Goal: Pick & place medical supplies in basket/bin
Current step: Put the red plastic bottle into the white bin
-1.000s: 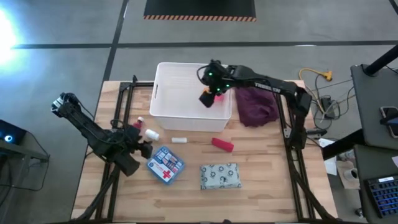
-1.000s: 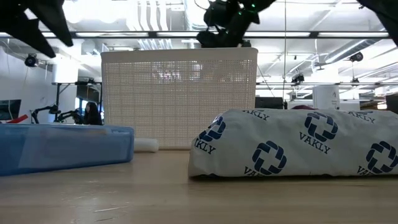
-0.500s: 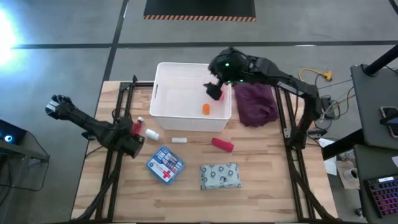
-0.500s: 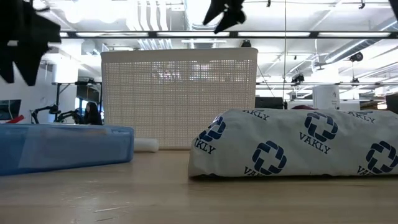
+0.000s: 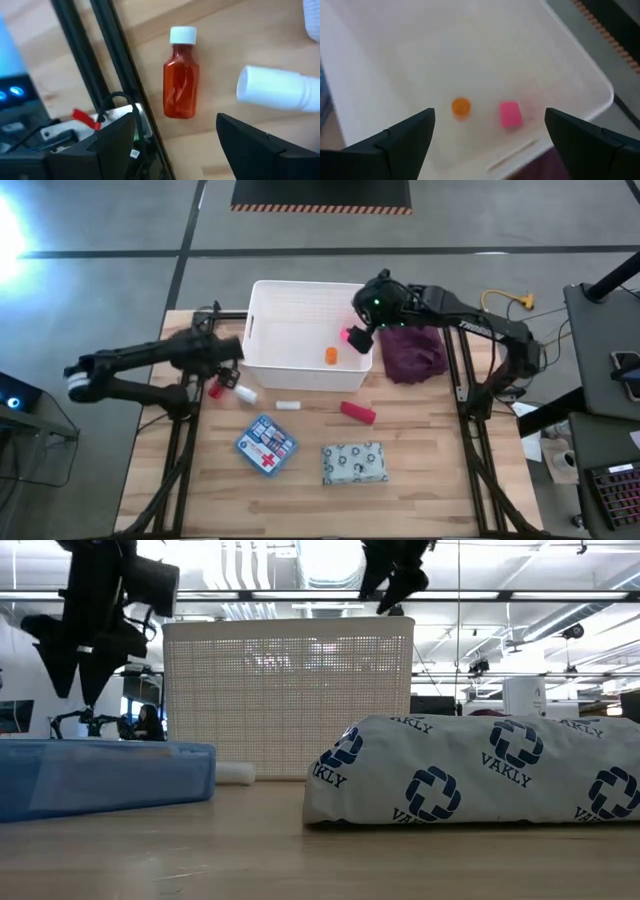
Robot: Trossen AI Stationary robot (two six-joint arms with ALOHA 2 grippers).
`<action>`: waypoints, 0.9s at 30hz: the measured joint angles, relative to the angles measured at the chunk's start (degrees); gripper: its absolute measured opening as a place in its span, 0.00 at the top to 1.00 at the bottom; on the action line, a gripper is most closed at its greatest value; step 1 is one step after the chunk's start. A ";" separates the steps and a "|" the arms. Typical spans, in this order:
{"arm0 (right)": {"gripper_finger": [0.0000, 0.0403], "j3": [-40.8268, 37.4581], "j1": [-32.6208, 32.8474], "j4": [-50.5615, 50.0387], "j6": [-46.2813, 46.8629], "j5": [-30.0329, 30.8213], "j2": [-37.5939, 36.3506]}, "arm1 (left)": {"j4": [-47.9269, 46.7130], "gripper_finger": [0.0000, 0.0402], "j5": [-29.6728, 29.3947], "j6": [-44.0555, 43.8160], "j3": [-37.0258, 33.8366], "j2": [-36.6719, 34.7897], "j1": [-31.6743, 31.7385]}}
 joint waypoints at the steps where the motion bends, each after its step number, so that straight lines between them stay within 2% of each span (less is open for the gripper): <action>1: 0.09 -1.26 0.00 0.03 0.60 0.01 -0.45 | 0.76 0.35 0.78 3.09 0.02 -0.93 2.08; 6: 0.09 -6.99 -0.04 1.23 3.21 0.03 -3.32 | 5.94 0.35 2.45 16.48 -1.78 -3.43 5.57; 9: 0.09 -10.34 0.00 3.75 3.98 -0.03 -5.34 | 10.56 0.35 8.03 20.27 -5.84 -2.26 5.51; 13: 0.09 -13.09 -0.07 6.42 5.26 -0.01 -7.48 | 14.58 0.35 7.86 16.39 -11.31 0.84 5.58; 18: 0.09 -14.05 -0.07 6.84 5.46 -0.03 -9.03 | 16.30 0.35 4.71 11.25 -12.76 2.77 5.70; 23: 0.09 -14.13 -0.21 6.98 5.45 -0.05 -9.19 | 17.32 0.35 3.67 15.34 -14.16 4.60 6.05; 27: 0.09 -14.55 -0.20 7.09 5.45 -0.02 -9.19 | 18.89 0.35 3.98 15.30 -14.06 6.20 6.30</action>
